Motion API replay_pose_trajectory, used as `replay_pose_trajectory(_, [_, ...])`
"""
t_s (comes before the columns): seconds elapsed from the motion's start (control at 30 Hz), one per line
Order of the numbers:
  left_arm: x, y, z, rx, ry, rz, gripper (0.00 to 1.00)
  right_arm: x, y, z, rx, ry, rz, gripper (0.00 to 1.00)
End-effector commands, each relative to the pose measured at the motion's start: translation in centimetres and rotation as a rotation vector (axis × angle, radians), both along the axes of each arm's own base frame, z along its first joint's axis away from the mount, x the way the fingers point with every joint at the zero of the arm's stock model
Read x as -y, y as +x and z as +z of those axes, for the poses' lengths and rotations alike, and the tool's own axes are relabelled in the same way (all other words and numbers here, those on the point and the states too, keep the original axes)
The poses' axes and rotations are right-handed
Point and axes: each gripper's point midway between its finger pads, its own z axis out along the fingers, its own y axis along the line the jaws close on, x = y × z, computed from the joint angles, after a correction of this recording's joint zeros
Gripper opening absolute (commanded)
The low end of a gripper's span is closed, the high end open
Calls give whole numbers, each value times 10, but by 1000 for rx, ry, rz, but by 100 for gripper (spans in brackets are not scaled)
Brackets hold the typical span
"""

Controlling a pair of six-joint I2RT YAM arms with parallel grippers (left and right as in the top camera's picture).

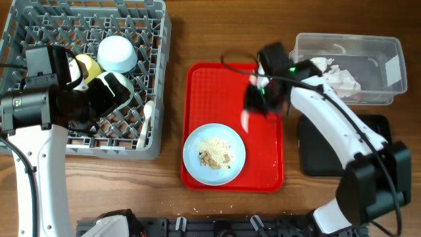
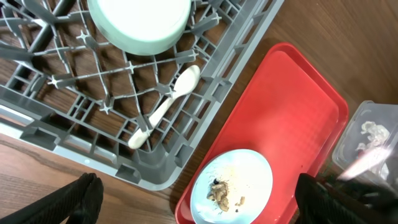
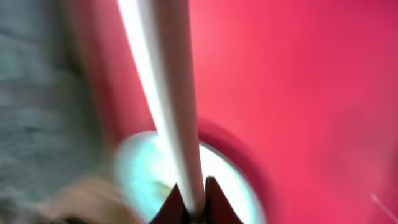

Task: Sort waste into correct bins and load items into the dishwasher rack
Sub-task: 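Lift the fork and carry it left into the dish rack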

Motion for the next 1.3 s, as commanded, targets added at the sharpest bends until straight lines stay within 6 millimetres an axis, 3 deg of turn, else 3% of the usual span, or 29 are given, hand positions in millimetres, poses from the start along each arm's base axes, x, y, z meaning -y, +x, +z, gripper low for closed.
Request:
replay_pose_trajectory(0.0, [-2,-1,1,4,3,15,100,-82,10,73,95,426,117,4])
replay_pose_trajectory(0.1, [-2,-1,1,4,3,15,100,-129,25,100,229,521,116,4])
replay_pose_trajectory(0.2, [-2,-1,1,4,3,15,100,-180,22,97,295,532,77,4])
replay_pose_trajectory(0.27, [-2,-1,1,4,3,15,100,-208,13,85,288,541,74,4])
replay_pose_trajectory(0.37, [-2,0,1,4,3,15,100,-252,-8,50,232,563,113,5])
replay_pose_trajectory(0.43, [-2,-1,1,4,3,15,100,-264,-19,21,162,543,121,4])
replay_pose_trajectory(0.5, [-2,-1,1,4,3,15,100,-268,-25,5,138,528,145,8])
replay_pose_trajectory(0.57, [-2,-1,1,4,3,15,100,-269,-28,2,157,520,184,23])
replay_pose_trajectory(0.63, [-2,-1,1,4,3,15,100,-269,-29,2,170,514,207,49])
replay_pose_trajectory(0.83, [-2,-1,1,4,3,15,100,-254,-30,11,206,459,243,67])
replay_pose_trajectory(0.93, [-2,-1,1,4,3,15,100,-223,-22,32,284,349,202,72])
replay_pose_trajectory(1.1, [-2,-1,1,4,3,15,100,-152,-11,96,316,315,81,81])
replay_pose_trajectory(1.17, [-2,-1,1,4,3,15,100,-119,-16,119,322,318,82,85])
replay_pose_trajectory(1.23, [-2,-1,1,4,3,15,100,-92,-25,129,305,290,60,99])
replay_pose_trajectory(1.27, [-2,-1,1,4,3,15,100,-81,-32,131,290,271,57,100])
